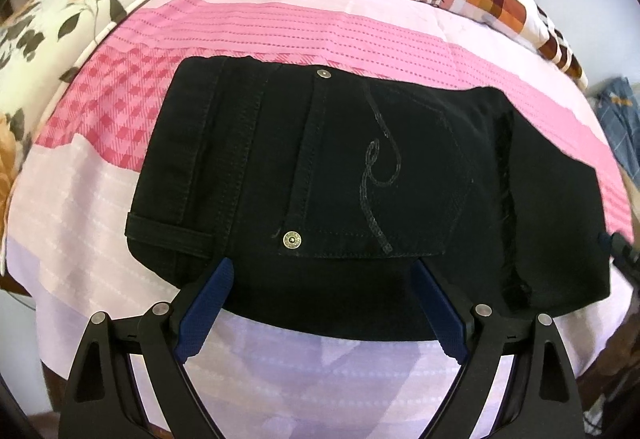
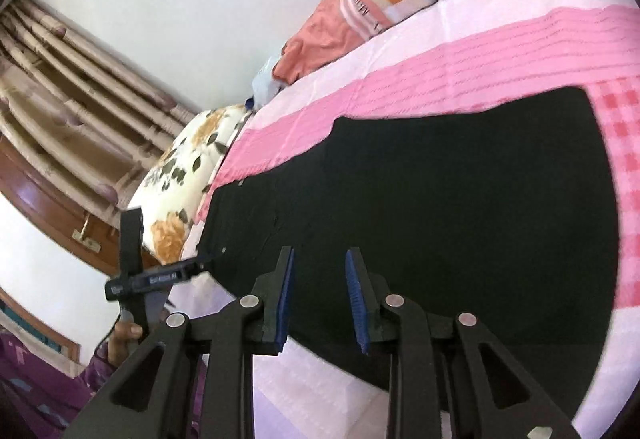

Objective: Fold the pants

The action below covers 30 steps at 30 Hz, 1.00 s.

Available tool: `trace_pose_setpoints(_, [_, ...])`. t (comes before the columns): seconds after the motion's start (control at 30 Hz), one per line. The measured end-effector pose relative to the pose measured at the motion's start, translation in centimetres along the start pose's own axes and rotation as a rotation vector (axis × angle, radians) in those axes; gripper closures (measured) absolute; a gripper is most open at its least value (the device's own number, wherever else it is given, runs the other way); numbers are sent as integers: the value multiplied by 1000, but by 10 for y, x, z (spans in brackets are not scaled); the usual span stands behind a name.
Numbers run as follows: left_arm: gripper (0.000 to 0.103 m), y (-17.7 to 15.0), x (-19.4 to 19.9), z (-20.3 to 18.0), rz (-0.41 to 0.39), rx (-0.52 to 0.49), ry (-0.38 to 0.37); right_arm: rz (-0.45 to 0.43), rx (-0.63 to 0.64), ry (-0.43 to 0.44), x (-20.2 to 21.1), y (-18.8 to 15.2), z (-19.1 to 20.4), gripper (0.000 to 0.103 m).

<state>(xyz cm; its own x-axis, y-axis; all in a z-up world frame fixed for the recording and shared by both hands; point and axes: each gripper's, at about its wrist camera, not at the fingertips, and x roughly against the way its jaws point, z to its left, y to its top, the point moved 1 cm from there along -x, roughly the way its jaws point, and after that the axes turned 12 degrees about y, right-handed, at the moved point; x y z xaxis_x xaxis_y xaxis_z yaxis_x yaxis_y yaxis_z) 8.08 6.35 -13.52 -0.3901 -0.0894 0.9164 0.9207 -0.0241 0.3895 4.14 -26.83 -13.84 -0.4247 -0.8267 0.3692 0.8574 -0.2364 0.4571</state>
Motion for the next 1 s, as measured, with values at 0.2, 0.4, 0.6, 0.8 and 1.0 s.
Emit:
trace_pose_setpoints(0.2, [13,8,21,23,-48,33,-73,163,81,-61,-44,-19,9,77])
trace_pose_setpoints(0.4, [13,25,21,95,-90,108,-61,64,107,-20,-14,-5,29,74])
trace_pose_setpoints(0.6, [13,47,-32,130,16,30,-212,40,-51,13,-15,-9,5,57])
trace_pose_setpoints(0.8, [13,58,-67,114,92,-98,-434,53,-74,-2,-29,-12,8,56])
trace_pose_setpoints(1.0, [13,75,-71,86,63,-279,-433,63,-102,-16,-43,-10,12,47])
